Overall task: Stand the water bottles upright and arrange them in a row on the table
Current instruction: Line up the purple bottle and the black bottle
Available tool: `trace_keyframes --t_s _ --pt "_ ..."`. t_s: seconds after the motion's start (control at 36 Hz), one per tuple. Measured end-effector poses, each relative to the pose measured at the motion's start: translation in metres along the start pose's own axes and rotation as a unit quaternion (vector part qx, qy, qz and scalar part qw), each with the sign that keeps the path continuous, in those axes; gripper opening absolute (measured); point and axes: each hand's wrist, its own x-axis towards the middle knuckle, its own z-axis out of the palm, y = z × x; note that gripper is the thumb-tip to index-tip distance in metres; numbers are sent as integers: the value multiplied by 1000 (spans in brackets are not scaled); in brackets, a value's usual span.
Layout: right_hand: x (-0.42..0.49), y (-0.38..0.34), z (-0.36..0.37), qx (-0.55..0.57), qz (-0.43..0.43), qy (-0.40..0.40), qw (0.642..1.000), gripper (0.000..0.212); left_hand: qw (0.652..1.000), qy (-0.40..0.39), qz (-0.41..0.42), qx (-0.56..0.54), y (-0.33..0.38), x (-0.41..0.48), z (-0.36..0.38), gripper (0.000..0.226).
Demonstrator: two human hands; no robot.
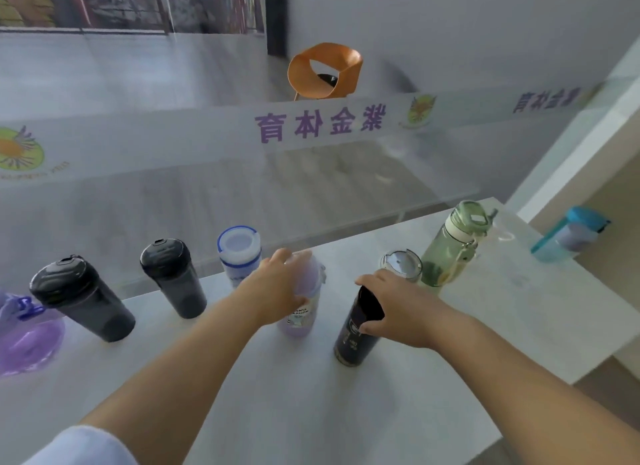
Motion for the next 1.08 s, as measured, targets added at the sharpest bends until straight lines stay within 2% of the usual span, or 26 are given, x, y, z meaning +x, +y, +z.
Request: trace_keyframes --t_s 0.06,0.39,0.56,0.69,0.94,1.08 --pt "1 0 0 -6 5 1 1000 68 1000 14 -2 -13 1 1 1 70" --pt "36 5 -24 -7 -14 -19 1000 52 1000 -8 -2 -13 7 14 -4 72" --pt "68 22 -47 -11 -59 2 998 54 997 39 -52 -37 11 29 -3 65" --pt "96 33 -65 -17 -89 13 996 35 992 78 -95 -36 17 48 0 61" --pt "142 56 -78 -17 -121 24 992 47 976 143 -160 -45 20 84 6 65" --pt "163 64 -81 -25 -122 4 992 46 964 167 -198 -54 24 101 10 64"
